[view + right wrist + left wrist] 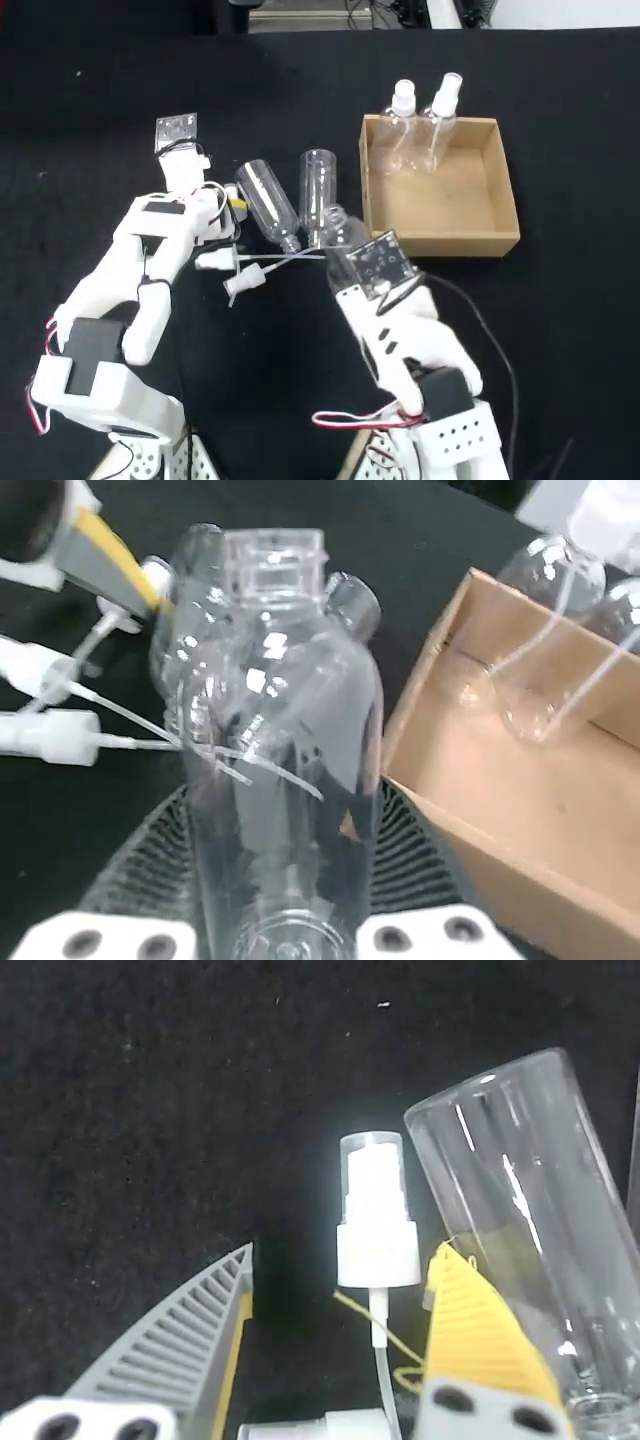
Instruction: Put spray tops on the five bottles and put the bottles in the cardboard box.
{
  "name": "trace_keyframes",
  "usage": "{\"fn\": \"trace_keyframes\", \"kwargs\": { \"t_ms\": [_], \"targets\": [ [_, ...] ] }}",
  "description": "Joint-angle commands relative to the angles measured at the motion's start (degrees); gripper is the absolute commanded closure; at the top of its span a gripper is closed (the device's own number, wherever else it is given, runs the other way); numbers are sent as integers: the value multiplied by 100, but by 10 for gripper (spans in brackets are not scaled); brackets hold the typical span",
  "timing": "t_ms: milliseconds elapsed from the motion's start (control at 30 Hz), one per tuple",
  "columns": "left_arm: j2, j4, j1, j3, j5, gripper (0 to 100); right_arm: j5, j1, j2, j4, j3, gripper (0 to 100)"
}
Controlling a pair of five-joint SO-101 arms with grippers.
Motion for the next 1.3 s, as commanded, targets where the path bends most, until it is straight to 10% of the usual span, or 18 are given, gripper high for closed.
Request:
{"fn": "trace_keyframes", "kwargs": {
  "t_ms": [0,433,1033,1267],
  "targets": [
    [-35,35,-66,-347,18,729,-44,-158,-312,158,-40,988],
    [431,1495,-136,-2000,-1626,732,-53,-149,-690,431,22,988],
    [3209,4123,-163,-5877,-1758,736,-26,-158,-690,413,84,988],
    [3393,5354,-163,-6905,-1758,956,-35,-158,-690,413,84,988]
  ]
}}
